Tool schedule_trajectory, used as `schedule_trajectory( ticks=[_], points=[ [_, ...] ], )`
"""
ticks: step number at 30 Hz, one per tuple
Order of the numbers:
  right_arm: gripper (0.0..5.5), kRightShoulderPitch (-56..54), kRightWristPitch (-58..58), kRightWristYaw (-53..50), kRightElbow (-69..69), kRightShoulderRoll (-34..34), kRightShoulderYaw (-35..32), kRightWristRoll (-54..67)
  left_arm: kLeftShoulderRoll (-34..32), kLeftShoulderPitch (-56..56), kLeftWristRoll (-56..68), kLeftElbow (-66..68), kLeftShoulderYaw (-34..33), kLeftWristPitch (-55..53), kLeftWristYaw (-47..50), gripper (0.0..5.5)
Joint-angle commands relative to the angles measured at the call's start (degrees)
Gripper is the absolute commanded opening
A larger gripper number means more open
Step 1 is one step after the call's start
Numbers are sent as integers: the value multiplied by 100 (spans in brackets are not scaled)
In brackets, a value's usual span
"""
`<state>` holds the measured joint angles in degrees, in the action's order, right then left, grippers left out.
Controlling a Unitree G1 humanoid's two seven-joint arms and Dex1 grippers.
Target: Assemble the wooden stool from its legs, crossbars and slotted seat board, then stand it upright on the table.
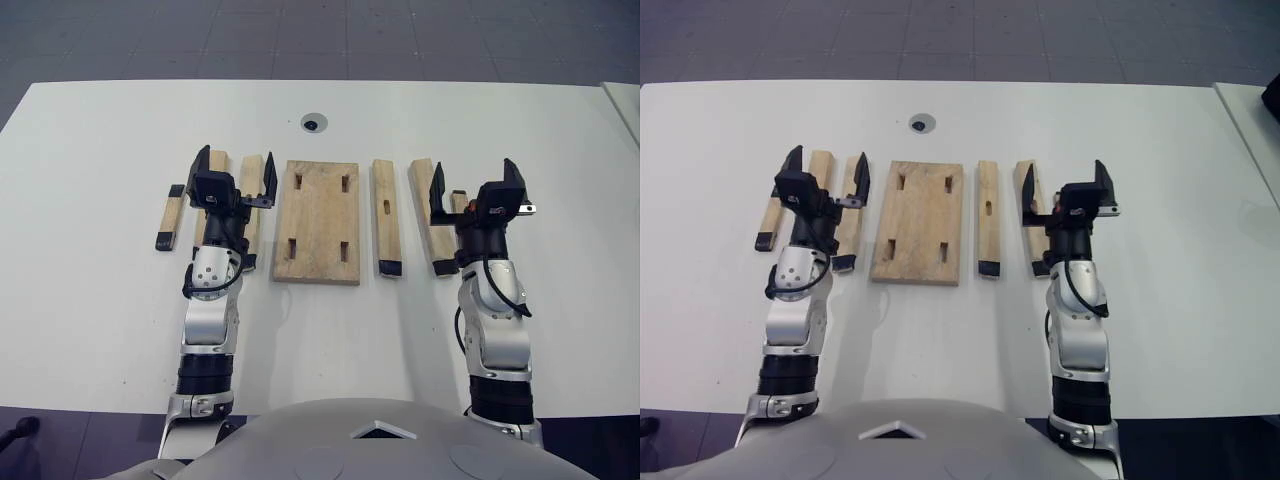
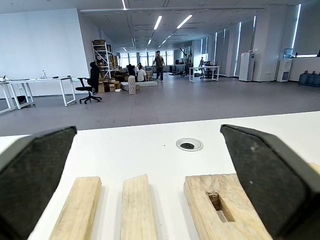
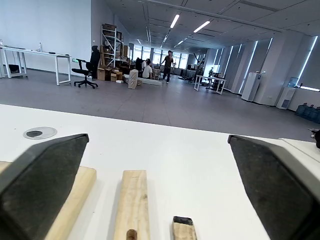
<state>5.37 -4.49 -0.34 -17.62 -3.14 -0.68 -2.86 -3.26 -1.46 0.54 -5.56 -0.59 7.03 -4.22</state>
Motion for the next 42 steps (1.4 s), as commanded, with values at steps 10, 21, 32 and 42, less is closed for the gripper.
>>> schedule_trajectory(
  ticks=[10, 21, 32, 42],
  points=[
    [445, 17, 3, 35, -5, 13, 96, 1, 33, 36, -111, -418, -37, -157, 229, 457],
    [278, -40, 7, 15, 26, 1, 66, -17, 29, 133, -145, -486, 10, -181, 278, 373],
    [343, -78, -4, 57, 55, -39, 31, 4, 22, 184, -155, -417, 20, -137, 306, 445],
    [497, -48, 7, 43, 57, -13, 52, -18, 28, 330, -165, -446, 85, -122, 278, 540]
  ],
)
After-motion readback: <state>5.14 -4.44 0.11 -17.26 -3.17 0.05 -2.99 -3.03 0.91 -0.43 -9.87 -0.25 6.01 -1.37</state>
